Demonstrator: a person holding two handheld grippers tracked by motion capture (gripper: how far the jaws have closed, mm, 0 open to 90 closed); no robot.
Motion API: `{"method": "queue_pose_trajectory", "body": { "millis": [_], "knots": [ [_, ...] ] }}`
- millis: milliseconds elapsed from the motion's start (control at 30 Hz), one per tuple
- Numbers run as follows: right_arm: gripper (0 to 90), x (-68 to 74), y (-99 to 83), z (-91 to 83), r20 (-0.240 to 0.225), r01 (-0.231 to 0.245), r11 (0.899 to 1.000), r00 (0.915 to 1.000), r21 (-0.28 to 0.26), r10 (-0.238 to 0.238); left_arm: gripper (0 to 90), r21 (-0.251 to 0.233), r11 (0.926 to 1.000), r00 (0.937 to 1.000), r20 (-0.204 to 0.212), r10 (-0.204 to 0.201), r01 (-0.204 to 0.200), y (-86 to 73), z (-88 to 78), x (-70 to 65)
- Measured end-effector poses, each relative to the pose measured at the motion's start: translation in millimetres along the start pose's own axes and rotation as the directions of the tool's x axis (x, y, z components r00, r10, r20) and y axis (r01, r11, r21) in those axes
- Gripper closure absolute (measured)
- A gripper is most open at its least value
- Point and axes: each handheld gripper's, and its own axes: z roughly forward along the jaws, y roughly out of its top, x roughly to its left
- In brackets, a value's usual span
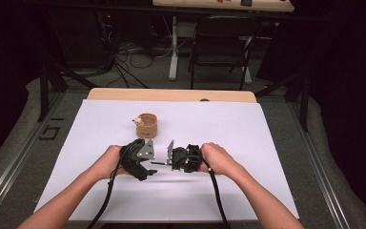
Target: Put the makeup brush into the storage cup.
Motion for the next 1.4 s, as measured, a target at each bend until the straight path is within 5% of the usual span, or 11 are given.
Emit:
{"method": "queue_pose_trajectory", "body": {
  "millis": [400,600,1033,1200,1400],
  "knots": [
    [84.2,3.8,7.5,-3.1,0.006,0.028,0.999,0.9996,-0.019,-0.028,61.0,-0.003,0.9995,0.9973,0.067,0.031,-0.031,3.2,6.3,0.8],
    [84.2,5.7,9.9,-3.4,0.004,0.031,0.999,0.9995,-0.039,-0.031,68.6,-0.018,0.9998,0.9966,0.081,0.013,-0.012,1.8,8.6,1.0],
    [83.4,3.7,7.3,-3.5,0.013,0.056,0.997,0.9984,-0.044,-0.056,83.1,-0.054,0.9973,0.9913,0.119,0.057,-0.051,-1.8,11.0,-0.5],
    [77.4,0.1,3.0,-2.7,-0.001,0.012,0.997,0.9999,-0.074,-0.012,84.9,-0.072,0.9964,0.9899,0.131,0.054,-0.045,-3.8,11.1,-2.4],
    [51.5,-2.8,-1.6,-2.7,-0.032,-0.035,0.995,0.9989,-0.091,0.033,85.0,-0.071,0.9967,0.9902,0.131,0.049,-0.040,-6.6,13.7,-4.5]
  ]
}}
